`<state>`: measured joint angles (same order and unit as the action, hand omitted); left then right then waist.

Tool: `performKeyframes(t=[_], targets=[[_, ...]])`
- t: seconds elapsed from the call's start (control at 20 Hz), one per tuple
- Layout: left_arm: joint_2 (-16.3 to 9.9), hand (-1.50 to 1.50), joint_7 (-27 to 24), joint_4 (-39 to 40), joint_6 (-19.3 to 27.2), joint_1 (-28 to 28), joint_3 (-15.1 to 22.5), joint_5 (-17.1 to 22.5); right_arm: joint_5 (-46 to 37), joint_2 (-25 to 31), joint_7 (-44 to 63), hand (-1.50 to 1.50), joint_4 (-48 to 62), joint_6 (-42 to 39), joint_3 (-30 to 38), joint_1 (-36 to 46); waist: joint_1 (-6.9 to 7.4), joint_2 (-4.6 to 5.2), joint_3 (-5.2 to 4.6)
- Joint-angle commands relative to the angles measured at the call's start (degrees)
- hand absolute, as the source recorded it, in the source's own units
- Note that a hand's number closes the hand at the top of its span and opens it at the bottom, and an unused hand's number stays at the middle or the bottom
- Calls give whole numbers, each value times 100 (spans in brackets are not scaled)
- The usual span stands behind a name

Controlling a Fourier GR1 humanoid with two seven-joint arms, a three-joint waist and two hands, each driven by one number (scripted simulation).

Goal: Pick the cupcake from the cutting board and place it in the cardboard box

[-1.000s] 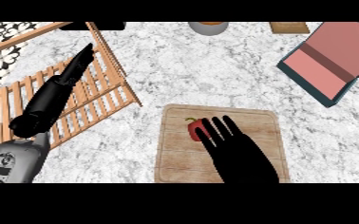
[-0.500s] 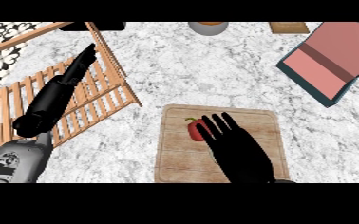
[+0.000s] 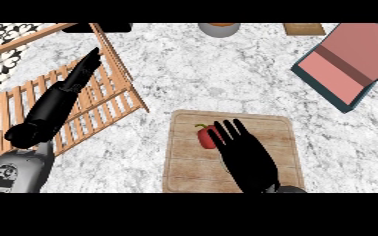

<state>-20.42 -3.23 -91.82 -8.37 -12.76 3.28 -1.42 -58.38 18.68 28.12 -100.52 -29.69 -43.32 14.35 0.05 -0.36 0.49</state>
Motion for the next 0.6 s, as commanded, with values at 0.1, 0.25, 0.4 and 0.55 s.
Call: performKeyframes(t=[0.1, 0.25, 0.4, 0.55], targets=[[138, 0, 71, 352, -159, -28, -99, -34, -286, -182, -328, -150, 637, 257, 178, -9, -4, 41, -48], [263, 0, 348, 265, -135, -239, -99, -87, -341, -176, -568, -150, 771, 360, 239, -155, -10, 41, -48], [247, 0, 161, 130, -133, 70, -150, -207, -410, 88, -1068, 150, 749, 476, 252, -189, 2, 37, -48], [288, 0, 86, 443, -215, -199, -168, -190, -660, -201, -1555, 150, 1405, 1093, 26, 163, 18, 51, -47]])
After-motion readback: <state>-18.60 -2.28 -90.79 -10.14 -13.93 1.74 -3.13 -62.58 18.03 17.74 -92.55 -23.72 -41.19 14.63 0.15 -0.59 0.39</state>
